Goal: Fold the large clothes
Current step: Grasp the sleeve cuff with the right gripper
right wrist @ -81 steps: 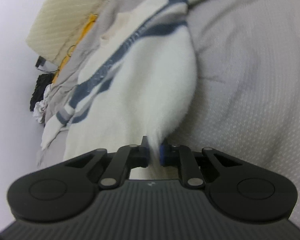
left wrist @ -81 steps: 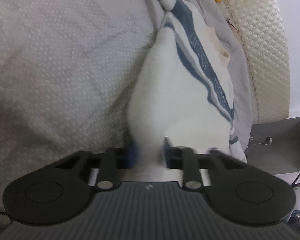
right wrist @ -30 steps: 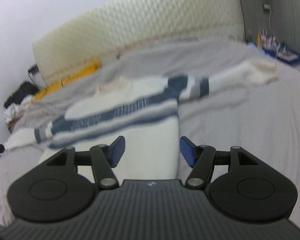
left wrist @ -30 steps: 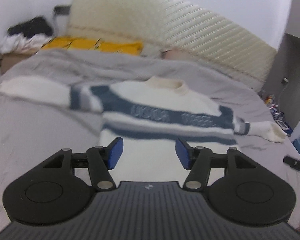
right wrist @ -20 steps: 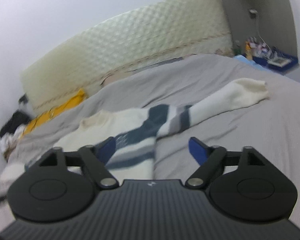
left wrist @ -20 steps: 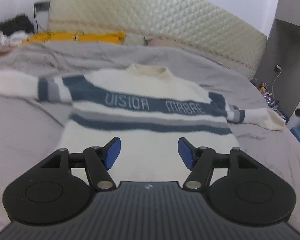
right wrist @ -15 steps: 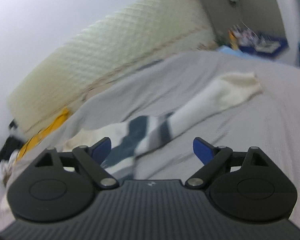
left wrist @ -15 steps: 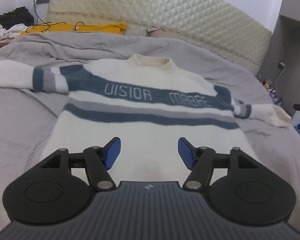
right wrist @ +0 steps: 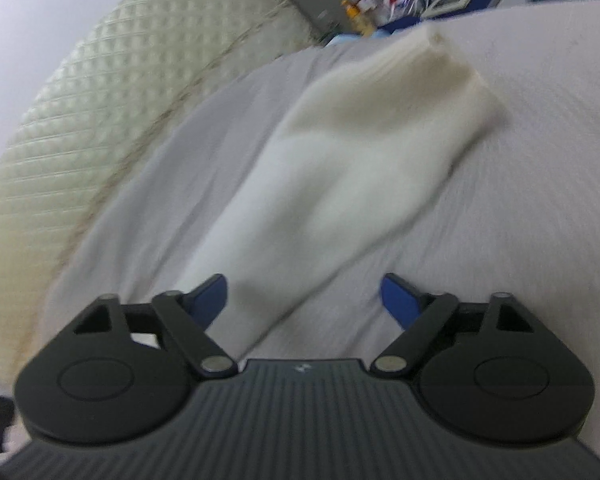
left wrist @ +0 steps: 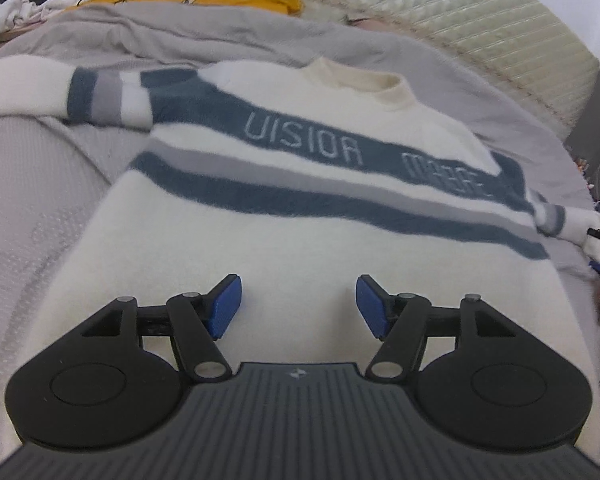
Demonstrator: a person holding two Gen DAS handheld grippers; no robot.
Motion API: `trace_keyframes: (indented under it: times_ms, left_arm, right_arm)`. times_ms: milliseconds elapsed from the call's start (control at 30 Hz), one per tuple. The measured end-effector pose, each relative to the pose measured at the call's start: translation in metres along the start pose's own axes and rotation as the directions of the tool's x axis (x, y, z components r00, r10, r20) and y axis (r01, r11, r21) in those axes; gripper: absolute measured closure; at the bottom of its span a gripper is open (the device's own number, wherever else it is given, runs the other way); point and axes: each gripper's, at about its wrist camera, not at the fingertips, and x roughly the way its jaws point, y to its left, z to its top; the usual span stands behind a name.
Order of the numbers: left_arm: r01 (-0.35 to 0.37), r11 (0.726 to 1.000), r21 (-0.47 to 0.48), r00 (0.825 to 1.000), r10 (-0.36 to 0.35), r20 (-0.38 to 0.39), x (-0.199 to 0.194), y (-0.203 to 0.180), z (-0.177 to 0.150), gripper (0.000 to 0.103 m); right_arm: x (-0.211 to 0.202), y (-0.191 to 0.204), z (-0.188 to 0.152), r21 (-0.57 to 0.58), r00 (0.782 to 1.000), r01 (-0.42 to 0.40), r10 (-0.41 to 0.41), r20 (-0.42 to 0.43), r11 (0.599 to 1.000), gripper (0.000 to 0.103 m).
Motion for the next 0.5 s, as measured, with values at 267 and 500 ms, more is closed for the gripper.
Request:
trace_keyframes:
  times_ms: [267,500]
  left_arm:
    - [-0.006,1.000,0.011,1.000,0.006,0.017,0.016,-0.008,0.003,0.030]
    - [-0.002,1.000,-0.007,1.000,0.002,0.029,0.009,-0.006,0.006,0.030]
  right_arm:
    - [0.034,-0.010,0.038,0.080,0.987,-0.029,0.016,0.160,0.996,0.035]
    - [0.012,0.003,0.061,0.013,0.973,0.053,-0.055,0.226,0.999,0.092]
